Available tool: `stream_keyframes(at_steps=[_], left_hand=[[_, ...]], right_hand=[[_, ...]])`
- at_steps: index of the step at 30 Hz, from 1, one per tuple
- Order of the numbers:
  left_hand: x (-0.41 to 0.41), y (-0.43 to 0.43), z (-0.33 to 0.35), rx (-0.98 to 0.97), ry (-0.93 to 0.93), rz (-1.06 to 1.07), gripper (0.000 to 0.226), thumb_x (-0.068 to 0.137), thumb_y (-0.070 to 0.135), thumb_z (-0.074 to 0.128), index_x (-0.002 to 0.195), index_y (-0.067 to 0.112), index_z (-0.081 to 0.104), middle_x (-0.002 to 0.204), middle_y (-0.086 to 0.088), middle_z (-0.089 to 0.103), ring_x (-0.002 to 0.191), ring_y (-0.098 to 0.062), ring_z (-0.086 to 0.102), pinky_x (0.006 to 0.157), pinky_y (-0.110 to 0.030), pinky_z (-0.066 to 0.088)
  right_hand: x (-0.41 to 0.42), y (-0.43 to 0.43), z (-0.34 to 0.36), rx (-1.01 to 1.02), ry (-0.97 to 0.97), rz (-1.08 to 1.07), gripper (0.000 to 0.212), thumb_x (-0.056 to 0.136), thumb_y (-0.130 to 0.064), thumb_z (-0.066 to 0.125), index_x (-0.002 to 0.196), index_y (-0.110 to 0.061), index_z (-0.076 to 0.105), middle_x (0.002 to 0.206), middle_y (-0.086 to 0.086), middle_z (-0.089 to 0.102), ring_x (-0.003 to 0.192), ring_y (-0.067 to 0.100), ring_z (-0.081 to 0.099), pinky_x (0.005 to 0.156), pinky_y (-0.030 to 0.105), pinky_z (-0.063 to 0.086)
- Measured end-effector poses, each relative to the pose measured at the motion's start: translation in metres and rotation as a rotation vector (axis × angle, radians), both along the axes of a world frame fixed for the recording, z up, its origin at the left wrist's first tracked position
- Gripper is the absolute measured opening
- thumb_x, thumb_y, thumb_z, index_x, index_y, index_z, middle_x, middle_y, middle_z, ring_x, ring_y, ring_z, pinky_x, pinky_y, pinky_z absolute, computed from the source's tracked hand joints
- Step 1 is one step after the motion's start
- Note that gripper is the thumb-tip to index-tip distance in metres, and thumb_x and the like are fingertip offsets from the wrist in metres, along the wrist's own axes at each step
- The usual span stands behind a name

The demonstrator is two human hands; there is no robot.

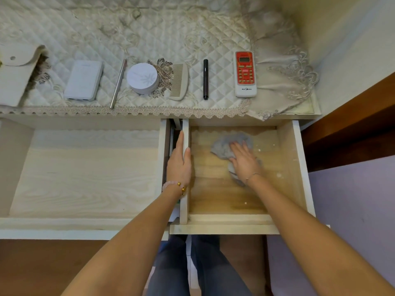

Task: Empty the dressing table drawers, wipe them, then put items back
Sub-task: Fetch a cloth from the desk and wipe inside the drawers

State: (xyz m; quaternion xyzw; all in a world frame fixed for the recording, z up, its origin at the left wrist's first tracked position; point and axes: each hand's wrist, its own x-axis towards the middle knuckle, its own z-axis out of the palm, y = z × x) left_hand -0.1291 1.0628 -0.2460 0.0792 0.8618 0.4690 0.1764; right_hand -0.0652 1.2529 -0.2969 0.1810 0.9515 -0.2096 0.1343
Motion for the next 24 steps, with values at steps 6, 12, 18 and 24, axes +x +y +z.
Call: stream_keyframes(at_steps=[6,12,18,24], left_hand=[[0.000,0.001,-0.002,-0.016,0.005,0.020,0.048,0.103,0.028,0.026,0.148,0.035,0.014,0.152,0.012,0.026,0.137,-0.013,0.030,0.100,-0.015,0.021],[0.002,0.002,-0.001,-0.034,0.004,0.032,0.049,0.102,0.024,0.026,0.149,0.034,0.015,0.151,0.010,0.029,0.137,-0.014,0.030,0.097,-0.015,0.021],[0.001,0.002,-0.001,-0.067,0.024,0.035,0.049,0.102,0.023,0.026,0.149,0.034,0.016,0.150,0.003,0.033,0.136,-0.019,0.033,0.094,-0.018,0.022],[0.002,0.003,0.000,-0.104,0.035,0.018,0.049,0.102,0.024,0.026,0.149,0.032,0.014,0.144,-0.004,0.041,0.127,-0.023,0.042,0.089,-0.019,0.028]], right_hand=[[0.045,0.058,0.010,-0.036,-0.071,-0.234,0.051,0.099,-0.017,0.034,0.147,-0.009,0.017,0.156,0.009,0.015,0.144,0.025,0.006,0.116,0.031,0.006],[0.056,0.024,0.012,-0.079,-0.073,-0.161,0.050,0.098,-0.016,0.035,0.145,-0.007,0.021,0.155,0.009,0.018,0.144,0.026,0.007,0.115,0.033,0.005],[0.027,-0.035,0.014,-0.024,-0.106,0.034,0.054,0.098,-0.023,0.037,0.147,-0.011,0.018,0.156,0.003,0.014,0.143,0.026,0.006,0.114,0.034,0.006],[0.015,-0.093,0.008,-0.108,-0.103,0.279,0.048,0.098,-0.021,0.036,0.145,-0.018,0.026,0.157,-0.002,0.012,0.145,0.025,-0.001,0.116,0.044,0.004]])
